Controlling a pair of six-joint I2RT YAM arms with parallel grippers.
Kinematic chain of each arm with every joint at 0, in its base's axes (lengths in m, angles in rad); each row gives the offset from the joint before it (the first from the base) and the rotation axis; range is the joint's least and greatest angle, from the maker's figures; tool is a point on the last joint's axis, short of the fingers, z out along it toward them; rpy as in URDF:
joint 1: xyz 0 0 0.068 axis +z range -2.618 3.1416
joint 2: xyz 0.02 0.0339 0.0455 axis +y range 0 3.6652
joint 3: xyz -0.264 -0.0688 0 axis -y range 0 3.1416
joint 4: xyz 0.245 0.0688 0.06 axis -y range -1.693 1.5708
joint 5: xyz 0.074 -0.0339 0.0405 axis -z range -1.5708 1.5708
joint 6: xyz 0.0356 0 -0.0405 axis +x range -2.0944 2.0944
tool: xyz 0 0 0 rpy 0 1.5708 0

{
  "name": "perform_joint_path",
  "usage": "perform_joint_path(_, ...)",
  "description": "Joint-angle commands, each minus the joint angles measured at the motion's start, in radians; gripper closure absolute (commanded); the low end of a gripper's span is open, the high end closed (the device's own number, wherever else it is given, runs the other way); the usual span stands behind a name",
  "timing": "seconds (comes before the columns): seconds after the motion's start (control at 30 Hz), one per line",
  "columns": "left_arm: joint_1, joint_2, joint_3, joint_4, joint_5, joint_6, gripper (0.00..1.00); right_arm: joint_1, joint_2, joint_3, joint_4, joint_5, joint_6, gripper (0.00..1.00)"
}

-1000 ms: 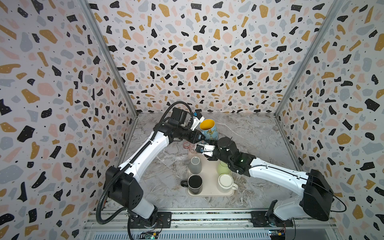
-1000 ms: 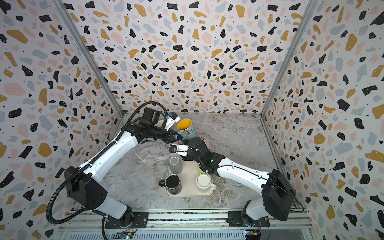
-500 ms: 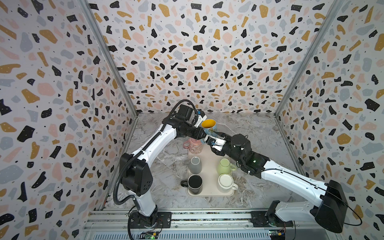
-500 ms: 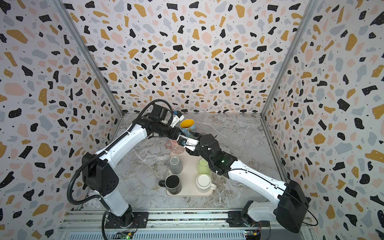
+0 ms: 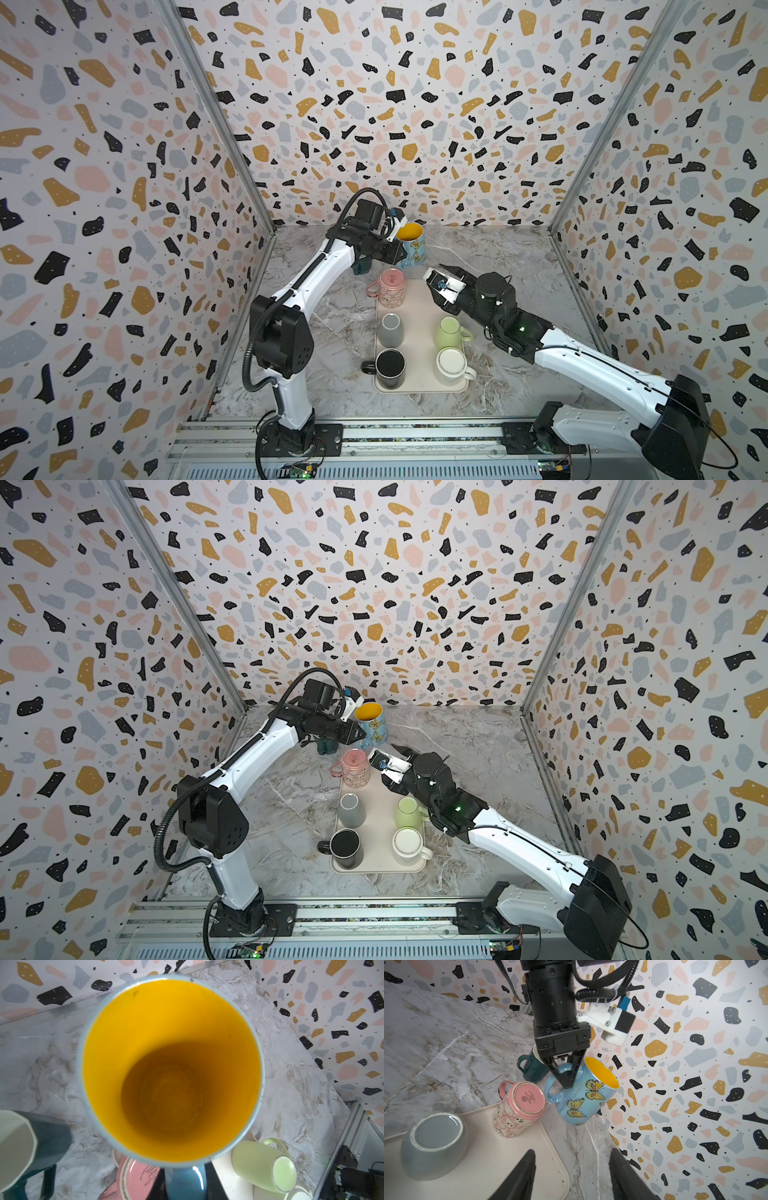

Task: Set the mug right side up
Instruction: 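Carry the blue mug beyond the tray with the left gripper while the right withdraws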

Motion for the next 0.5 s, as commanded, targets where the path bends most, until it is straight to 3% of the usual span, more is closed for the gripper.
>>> perform_joint_path(0.0,0.007,0.01,0.061,0.179,-0.055,0.001,1.0,-0.014,-0.044,-0.004,0.012,-0.01,0.049,0.41)
perform_joint_path(0.47,0.011,0.118,0.086,0.317,-0.257,-0.018,1.0,-0.043,-0.04,-0.015,0.009,-0.031,0.077,0.42)
